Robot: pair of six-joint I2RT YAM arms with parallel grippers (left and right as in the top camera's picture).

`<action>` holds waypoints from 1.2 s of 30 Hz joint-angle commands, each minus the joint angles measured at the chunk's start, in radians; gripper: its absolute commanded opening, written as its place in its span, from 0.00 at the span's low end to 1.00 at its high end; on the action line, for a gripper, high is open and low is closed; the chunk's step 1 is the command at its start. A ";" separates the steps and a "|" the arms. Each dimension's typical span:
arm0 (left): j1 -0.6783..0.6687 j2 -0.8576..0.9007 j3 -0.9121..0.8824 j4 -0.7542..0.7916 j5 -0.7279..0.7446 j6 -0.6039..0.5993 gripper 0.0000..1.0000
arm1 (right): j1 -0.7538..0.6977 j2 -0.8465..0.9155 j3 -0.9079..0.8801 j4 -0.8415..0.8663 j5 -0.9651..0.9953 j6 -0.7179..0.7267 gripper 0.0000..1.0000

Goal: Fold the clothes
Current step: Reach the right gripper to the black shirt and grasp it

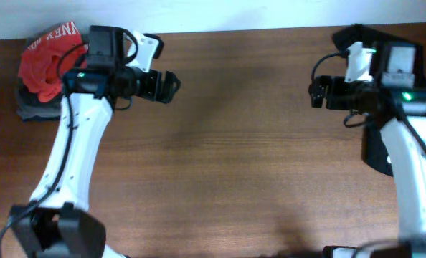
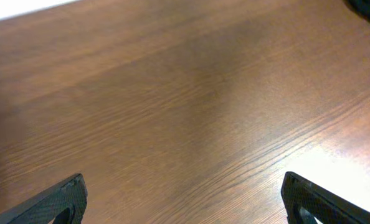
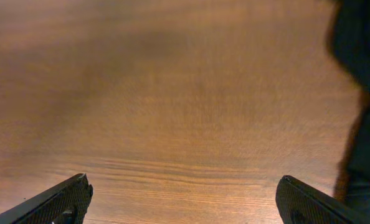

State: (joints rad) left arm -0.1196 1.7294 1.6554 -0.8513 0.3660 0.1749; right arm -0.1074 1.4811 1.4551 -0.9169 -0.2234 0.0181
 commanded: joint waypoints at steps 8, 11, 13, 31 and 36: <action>-0.018 0.135 0.020 0.010 0.058 -0.005 0.99 | -0.200 0.175 0.021 0.035 0.080 0.056 0.99; -0.023 0.139 0.020 0.021 0.057 -0.005 0.99 | -0.277 0.201 0.021 0.046 0.132 0.116 0.99; -0.029 0.139 0.020 0.029 0.057 -0.005 0.99 | -0.325 0.220 0.021 0.050 0.131 0.130 0.99; -0.084 0.163 0.019 0.092 0.056 -0.005 0.99 | -0.444 0.430 0.021 0.082 0.134 0.226 0.99; -0.084 0.165 0.019 0.093 0.056 -0.005 0.99 | -0.444 0.481 0.020 0.110 0.169 0.222 0.99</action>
State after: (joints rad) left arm -0.2008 1.8839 1.6569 -0.7620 0.4053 0.1749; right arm -0.5503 1.9358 1.4563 -0.8177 -0.0956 0.2337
